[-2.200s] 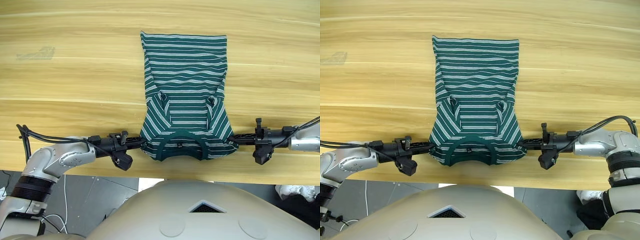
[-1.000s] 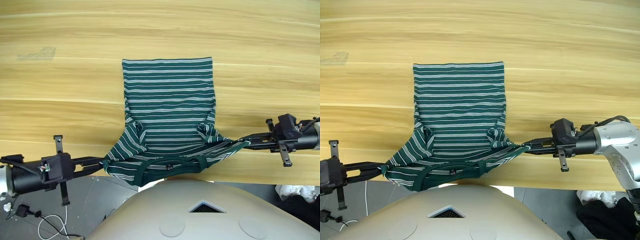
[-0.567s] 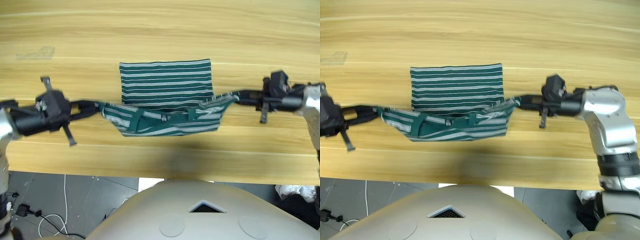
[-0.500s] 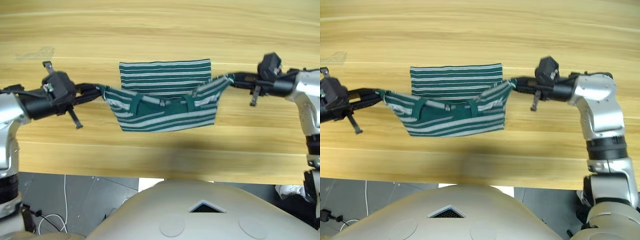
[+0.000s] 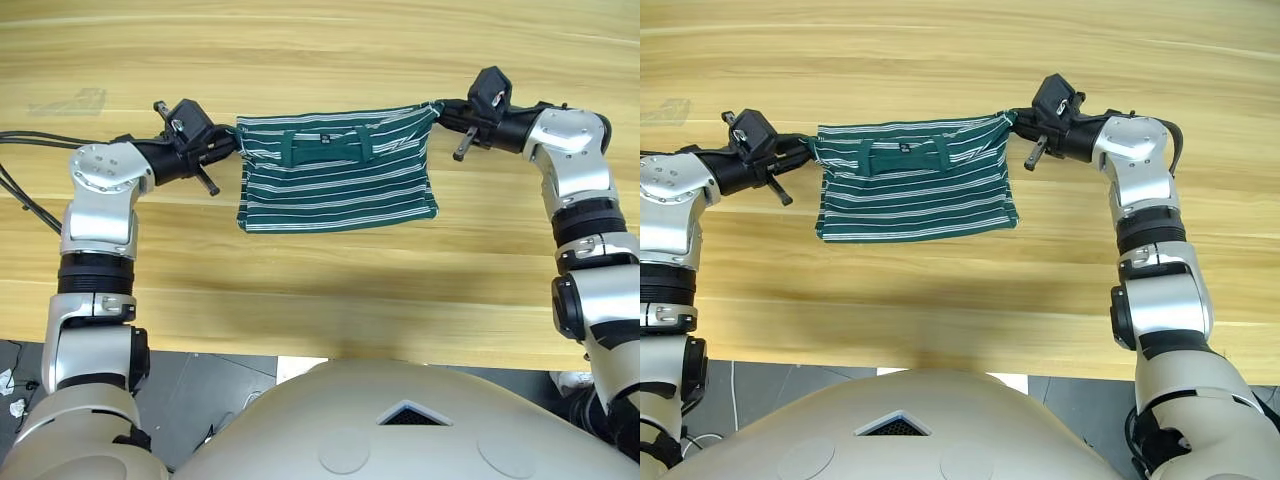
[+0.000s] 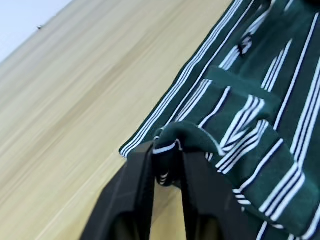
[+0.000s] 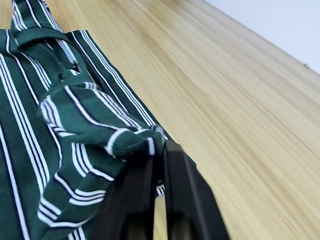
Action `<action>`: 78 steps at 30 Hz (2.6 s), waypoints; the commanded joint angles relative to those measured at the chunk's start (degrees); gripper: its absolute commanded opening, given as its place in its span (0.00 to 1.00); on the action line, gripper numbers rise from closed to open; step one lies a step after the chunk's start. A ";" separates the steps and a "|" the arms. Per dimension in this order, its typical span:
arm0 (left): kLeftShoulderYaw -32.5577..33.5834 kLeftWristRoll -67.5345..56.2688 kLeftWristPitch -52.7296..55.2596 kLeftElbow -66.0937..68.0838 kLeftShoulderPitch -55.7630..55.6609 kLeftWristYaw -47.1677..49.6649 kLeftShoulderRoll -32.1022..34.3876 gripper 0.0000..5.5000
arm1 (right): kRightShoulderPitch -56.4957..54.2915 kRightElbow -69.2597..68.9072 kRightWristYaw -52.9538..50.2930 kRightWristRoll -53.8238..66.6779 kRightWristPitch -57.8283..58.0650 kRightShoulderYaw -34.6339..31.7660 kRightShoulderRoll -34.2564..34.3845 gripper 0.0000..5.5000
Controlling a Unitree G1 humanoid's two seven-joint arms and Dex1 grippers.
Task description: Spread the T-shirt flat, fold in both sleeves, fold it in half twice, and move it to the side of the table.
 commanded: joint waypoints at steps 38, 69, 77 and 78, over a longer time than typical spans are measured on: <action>21.18 -13.71 -4.63 -25.29 3.88 35.34 -18.11 0.74 | -19.97 25.22 -17.17 -18.12 -6.86 1.72 12.60 0.06; 16.44 -13.56 -3.52 -26.73 5.57 34.13 -22.21 0.74 | -15.31 30.01 -14.47 -36.32 -6.21 16.04 -1.04 0.01; 16.48 -13.26 -2.38 -29.16 6.72 34.07 -21.88 0.74 | -6.03 9.72 16.24 -25.90 -12.71 12.91 -13.89 0.01; 16.55 -13.38 -2.09 -30.04 7.15 34.11 -21.85 0.74 | -1.90 0.72 21.95 -22.14 -11.02 12.57 -16.76 0.01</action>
